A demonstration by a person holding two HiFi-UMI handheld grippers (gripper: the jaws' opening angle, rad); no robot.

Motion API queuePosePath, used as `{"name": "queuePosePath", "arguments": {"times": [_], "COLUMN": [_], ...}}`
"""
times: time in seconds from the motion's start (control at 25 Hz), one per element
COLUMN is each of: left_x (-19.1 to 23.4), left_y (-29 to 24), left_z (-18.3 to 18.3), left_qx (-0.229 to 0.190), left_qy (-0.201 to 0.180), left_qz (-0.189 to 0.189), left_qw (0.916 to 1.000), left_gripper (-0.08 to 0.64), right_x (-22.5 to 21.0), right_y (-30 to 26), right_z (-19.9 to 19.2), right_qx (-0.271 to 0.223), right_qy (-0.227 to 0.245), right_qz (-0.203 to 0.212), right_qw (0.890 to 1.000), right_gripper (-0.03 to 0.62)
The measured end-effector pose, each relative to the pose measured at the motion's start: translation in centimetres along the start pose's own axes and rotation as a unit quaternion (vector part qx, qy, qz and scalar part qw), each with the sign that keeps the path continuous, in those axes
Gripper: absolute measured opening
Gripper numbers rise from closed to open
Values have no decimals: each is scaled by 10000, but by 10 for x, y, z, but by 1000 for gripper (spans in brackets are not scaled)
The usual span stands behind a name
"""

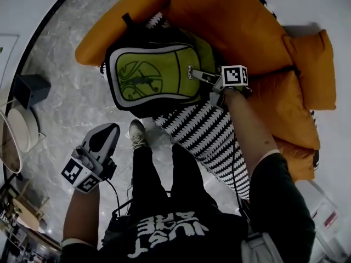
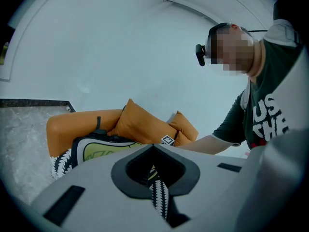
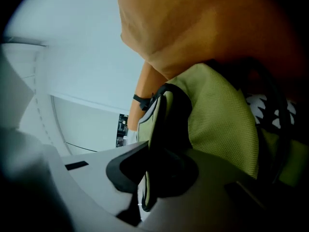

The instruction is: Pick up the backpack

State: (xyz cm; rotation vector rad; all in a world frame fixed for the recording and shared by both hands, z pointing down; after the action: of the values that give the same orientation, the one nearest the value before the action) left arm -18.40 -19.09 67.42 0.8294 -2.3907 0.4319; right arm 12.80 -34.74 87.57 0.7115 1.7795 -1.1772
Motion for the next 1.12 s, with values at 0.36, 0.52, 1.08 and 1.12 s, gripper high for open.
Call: {"name": "queuePosePath", "arguments": {"times": [0.36,0.52,1.08,1.12], "left_x": [-28,-41,-93,-97], "left_y": [6,11,53,57], "left_z": [49,72,164,170], "left_qx": [-264,-356,-968,-1023], "left_qy": [-251,-364,-733,-762], "left_qz": [-25,-53,-92,-104], "left_qw": [9993,9987,9926,9918], "left_gripper": [11,11,11,11], "right_x": [87,123,276,288], "right_y": [10,13,61,67], "right_z": [-9,-7,24,27], "right_qx": [-337,-411,-726,-794], "right_qy": [-265,-249,386,415], "right_qz": [797,851,891,910], "right_qw": [9959,9952,9926,9918], "right_gripper": [48,48,46,46]}}
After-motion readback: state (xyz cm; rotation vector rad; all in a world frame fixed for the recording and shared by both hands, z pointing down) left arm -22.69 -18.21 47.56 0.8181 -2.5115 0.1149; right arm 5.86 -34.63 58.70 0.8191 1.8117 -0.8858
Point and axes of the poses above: the fingertips, and each gripper's own axes: y backward along the fingers, x to its left, z out of its top, the point moved 5 cm from there along y, backward along the fingers, and after that the axes turned 15 degrees about -x, right-handed, at the moved point
